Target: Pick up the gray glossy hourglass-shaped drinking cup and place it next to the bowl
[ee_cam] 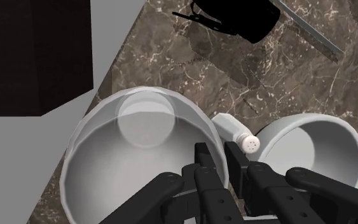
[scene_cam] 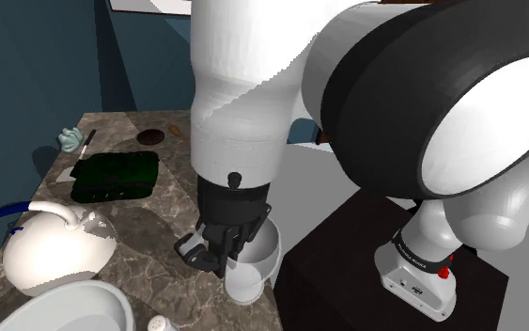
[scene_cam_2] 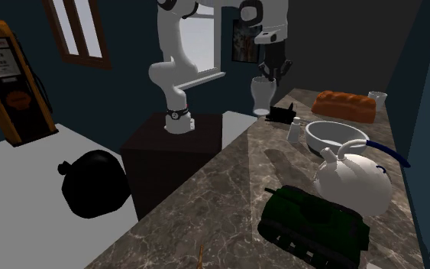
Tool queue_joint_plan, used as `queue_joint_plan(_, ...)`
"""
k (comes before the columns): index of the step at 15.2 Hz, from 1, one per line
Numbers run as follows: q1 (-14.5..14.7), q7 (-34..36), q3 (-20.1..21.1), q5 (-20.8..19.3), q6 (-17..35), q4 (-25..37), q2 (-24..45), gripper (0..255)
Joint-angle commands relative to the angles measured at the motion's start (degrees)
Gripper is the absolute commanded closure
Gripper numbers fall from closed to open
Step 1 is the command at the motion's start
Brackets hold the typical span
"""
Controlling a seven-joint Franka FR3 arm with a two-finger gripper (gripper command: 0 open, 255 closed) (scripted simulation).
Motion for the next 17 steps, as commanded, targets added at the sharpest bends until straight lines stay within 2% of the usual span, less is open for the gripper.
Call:
queue_joint_plan(1, 0.1, -0.2, 0.2, 0.1, 1.5, -1.4, 0.1, 255)
queue_joint_plan(17, 0.1, 0.4, 2.4, -1.7, 14.5, -9.5, 5.7, 255)
